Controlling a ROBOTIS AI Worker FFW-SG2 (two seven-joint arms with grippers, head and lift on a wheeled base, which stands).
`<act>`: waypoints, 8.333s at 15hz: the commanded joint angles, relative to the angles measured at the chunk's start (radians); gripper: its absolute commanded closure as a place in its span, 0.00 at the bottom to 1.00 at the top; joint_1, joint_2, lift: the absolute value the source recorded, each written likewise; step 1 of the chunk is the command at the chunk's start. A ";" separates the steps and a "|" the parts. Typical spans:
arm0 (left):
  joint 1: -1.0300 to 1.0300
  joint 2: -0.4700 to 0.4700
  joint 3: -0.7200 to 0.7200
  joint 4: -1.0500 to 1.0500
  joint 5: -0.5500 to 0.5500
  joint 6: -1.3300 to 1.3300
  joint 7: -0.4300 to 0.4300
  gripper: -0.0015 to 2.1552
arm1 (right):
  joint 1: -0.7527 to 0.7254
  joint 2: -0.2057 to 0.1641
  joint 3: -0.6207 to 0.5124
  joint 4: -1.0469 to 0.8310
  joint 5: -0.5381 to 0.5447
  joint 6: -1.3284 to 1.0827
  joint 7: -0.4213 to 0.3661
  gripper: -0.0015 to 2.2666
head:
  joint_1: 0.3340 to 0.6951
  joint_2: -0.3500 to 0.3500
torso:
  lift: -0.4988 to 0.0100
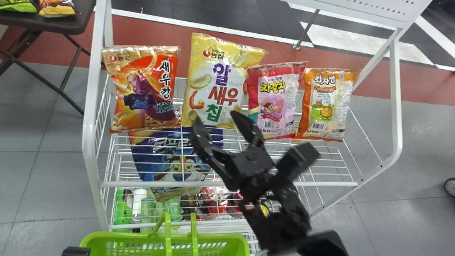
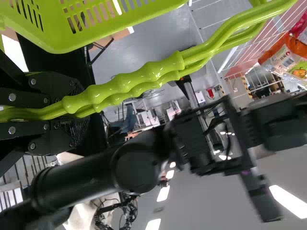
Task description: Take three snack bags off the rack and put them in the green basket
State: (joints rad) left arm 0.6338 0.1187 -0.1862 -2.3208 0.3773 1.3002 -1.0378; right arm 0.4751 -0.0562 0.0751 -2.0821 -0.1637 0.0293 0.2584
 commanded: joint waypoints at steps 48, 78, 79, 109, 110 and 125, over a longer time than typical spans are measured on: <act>-0.086 -0.030 0.021 0.075 0.015 -0.129 0.068 0.57 | 0.298 -0.096 -0.241 -0.470 -0.051 1.041 0.384 0.99 | 1.00 0.00 | 0.94; -0.052 -0.004 -0.010 0.052 0.008 -0.049 0.039 0.57 | -0.213 -0.002 -0.255 0.191 0.128 0.105 -0.085 0.04 | 1.00 0.00 | 0.94; -0.052 -0.004 -0.010 0.052 0.006 -0.049 0.038 0.57 | -0.231 -0.001 -0.248 0.214 0.135 0.099 -0.102 0.04 | 1.00 0.00 | 0.94; -0.074 -0.016 -0.004 0.050 -0.006 -0.012 0.055 0.57 | 0.234 0.007 -0.393 -0.535 -0.096 0.909 0.044 0.99 | 1.00 0.00 | 0.94; -0.077 -0.017 -0.006 0.050 -0.005 -0.015 0.058 0.57 | 0.241 0.007 -0.411 -0.550 -0.122 1.022 0.076 0.99 | 1.00 0.00 | 0.94; -0.092 -0.019 -0.022 0.052 -0.001 -0.021 0.064 0.57 | 0.240 -0.017 -0.178 -0.486 -0.165 1.200 0.268 0.99 | 1.00 0.00 | 0.94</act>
State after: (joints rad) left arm 0.5399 0.0996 -0.2080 -2.2682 0.3770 1.2774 -0.9740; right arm 0.7318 -0.0735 -0.1268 -2.6039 -0.3256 1.2956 0.5175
